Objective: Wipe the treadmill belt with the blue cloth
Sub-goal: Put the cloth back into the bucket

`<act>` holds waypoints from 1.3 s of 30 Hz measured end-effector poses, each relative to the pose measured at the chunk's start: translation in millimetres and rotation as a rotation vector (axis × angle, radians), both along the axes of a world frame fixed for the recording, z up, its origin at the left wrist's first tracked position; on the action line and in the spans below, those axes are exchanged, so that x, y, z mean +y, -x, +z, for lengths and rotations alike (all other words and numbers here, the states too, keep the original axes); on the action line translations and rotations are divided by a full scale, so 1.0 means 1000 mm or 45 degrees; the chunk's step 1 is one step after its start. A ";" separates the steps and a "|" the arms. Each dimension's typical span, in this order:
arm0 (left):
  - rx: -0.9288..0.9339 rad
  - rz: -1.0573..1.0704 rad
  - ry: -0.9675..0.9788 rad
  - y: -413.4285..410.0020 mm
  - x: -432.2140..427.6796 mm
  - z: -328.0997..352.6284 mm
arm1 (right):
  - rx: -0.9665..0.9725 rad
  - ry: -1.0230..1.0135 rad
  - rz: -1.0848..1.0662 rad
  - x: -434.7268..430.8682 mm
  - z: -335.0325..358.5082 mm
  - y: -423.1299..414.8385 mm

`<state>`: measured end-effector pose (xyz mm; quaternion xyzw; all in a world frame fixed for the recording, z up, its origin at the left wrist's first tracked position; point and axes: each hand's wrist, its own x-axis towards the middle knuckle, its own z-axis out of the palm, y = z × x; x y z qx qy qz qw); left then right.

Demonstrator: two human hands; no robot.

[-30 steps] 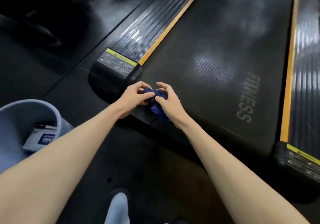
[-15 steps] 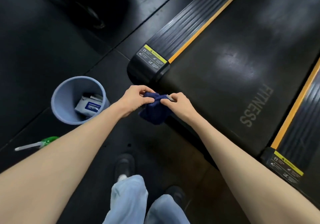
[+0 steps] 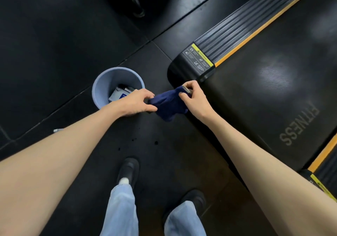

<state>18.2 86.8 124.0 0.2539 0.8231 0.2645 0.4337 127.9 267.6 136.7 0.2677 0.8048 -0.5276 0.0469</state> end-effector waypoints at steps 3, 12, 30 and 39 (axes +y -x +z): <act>-0.191 0.157 -0.078 0.017 -0.025 -0.001 | 0.016 -0.007 0.081 -0.016 -0.005 0.017; -0.386 0.498 -0.341 0.061 -0.069 -0.010 | -0.795 -0.100 0.104 -0.056 -0.013 0.087; -0.524 0.712 -0.278 0.107 -0.106 -0.075 | -0.522 0.990 -0.414 -0.102 -0.078 0.102; 0.107 0.089 -0.021 0.107 -0.097 -0.092 | -0.806 -0.116 -0.040 -0.111 -0.119 0.105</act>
